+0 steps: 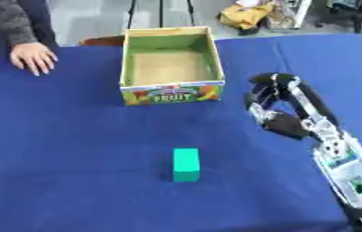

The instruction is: Pick up objects on the table and place them in the box.

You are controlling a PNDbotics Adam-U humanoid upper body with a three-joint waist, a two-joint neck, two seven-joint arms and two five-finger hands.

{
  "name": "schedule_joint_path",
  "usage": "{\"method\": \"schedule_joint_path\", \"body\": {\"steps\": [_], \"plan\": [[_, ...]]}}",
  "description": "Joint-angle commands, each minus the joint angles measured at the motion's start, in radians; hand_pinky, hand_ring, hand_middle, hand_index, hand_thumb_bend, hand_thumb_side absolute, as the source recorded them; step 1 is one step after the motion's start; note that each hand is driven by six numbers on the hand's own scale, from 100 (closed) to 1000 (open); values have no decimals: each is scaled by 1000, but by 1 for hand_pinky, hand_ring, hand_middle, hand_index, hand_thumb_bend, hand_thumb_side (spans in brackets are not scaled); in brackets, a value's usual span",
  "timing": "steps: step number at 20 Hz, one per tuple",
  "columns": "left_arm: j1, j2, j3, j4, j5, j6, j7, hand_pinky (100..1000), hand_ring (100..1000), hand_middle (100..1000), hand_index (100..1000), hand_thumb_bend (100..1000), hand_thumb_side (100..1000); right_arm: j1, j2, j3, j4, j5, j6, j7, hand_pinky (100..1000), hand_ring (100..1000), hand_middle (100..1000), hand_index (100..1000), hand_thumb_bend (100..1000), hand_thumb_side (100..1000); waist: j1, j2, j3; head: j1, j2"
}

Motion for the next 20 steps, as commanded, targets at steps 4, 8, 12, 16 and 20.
{"method": "schedule_joint_path", "body": {"steps": [4,8,12,16,20], "plan": [[-8,9,9,-13,-2,-4,1,672,911,751,742,577,715,-11,-18,-3,-31,-10,-4,13,483,557,591,771,234,422,-1,-15,0,-1,1],[-7,10,9,-13,-2,-4,1,672,911,751,742,577,715,-15,-26,6,-35,-4,-6,38,489,562,598,781,315,362,-1,-16,0,-2,1],[-7,10,8,-12,-2,-3,0,672,911,751,742,577,715,-26,-41,28,-40,4,-12,84,498,572,610,799,353,351,-3,-18,2,-4,2],[-7,11,7,-12,-2,-3,-2,672,911,751,742,577,716,-43,-66,62,-45,9,-20,148,512,587,628,816,382,360,-5,-19,5,-6,4],[-7,12,5,-11,-3,-2,-4,672,911,751,742,577,716,-69,-92,101,-44,15,-28,213,520,598,644,829,398,364,-7,-20,8,-8,7]]}}
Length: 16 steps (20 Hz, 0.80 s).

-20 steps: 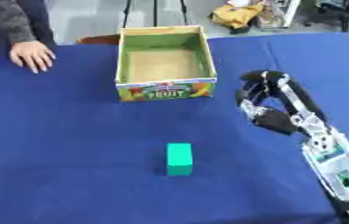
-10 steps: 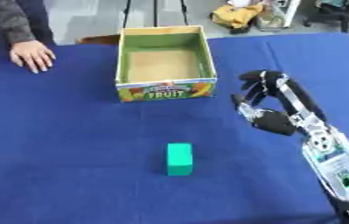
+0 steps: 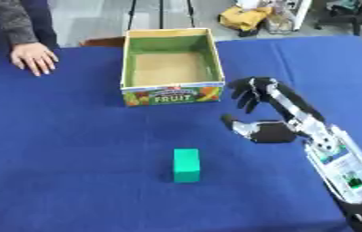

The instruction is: Pick up objects on the table and place them in the box.

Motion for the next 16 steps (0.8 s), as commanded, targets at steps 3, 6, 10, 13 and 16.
{"method": "schedule_joint_path", "body": {"steps": [3,6,10,13,16], "plan": [[-7,13,4,-11,-3,-2,-4,672,911,751,742,578,716,-40,-55,37,-18,7,-10,71,525,605,654,836,404,370,-1,-15,4,-5,8],[-6,13,4,-10,-3,-2,-5,672,912,751,742,577,716,-57,-60,60,-16,9,-13,102,528,609,662,842,415,378,-1,-15,6,-9,11],[-8,13,2,-10,-3,-1,-7,672,912,751,741,577,716,-81,-58,92,-7,17,-19,143,532,619,679,850,423,390,-1,-14,8,-11,13],[-8,14,2,-9,-3,-1,-7,672,912,751,742,577,716,-101,-55,111,6,24,-21,168,535,624,687,860,420,394,-1,-14,10,-13,13],[-8,14,1,-9,-3,-1,-8,672,912,751,741,575,717,-117,-52,128,16,29,-24,187,536,628,691,865,418,397,-2,-14,12,-13,12]]}}
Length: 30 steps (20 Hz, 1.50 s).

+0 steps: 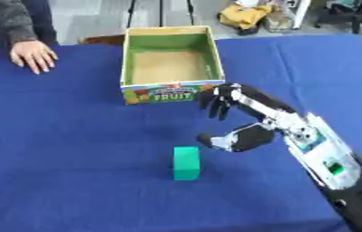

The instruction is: Pick up objects on the table and place them in the box.

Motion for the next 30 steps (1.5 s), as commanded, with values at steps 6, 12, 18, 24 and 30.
{"method": "schedule_joint_path", "body": {"steps": [6,12,18,24,30], "plan": [[-10,13,1,-9,-2,-1,-4,672,912,751,741,575,717,-43,-16,36,9,24,-14,53,539,638,699,872,420,407,-2,-11,3,-3,4],[-9,13,1,-9,-2,-1,-4,672,912,751,742,576,717,-44,-12,51,20,33,-22,81,548,654,712,877,454,428,-3,-10,4,-4,3],[-10,12,1,-10,-2,-2,-4,672,913,751,742,575,718,-41,-10,60,27,37,-29,116,553,661,718,883,480,442,-5,-7,0,-4,3],[-10,11,1,-10,-1,-2,-4,672,913,751,741,576,718,-43,3,75,56,45,-32,133,549,657,714,883,460,456,-4,-5,2,-4,3],[-10,10,0,-10,0,-1,-5,672,913,751,742,575,718,-52,29,98,94,64,-40,143,548,657,715,883,459,463,-2,-4,5,-6,2]]}}
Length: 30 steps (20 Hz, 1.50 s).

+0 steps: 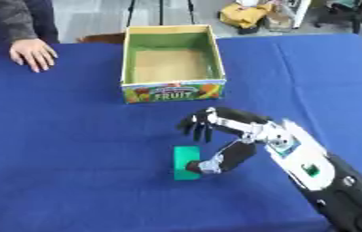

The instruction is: Pick up objects on the table and place them in the box.

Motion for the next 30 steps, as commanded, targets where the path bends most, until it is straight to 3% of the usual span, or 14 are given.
{"method": "schedule_joint_path", "body": {"steps": [1,22,25,30], "plan": [[-9,10,0,-10,0,0,-3,672,913,751,742,575,718,-20,-1,6,8,14,-9,9,548,657,714,883,459,464,3,-11,2,-5,2],[-9,8,0,-10,1,-1,-4,672,913,750,741,575,719,-29,30,34,26,64,-39,25,544,641,705,875,411,440,4,-9,5,-8,2],[-10,7,0,-10,1,-1,-4,672,913,750,742,575,720,-31,31,35,20,100,-48,21,502,598,661,853,298,332,3,-8,4,-7,3],[-11,8,0,-10,1,-1,-4,672,913,750,742,574,720,-32,33,37,18,170,-62,10,462,564,633,843,203,232,3,-7,4,-7,3]]}}
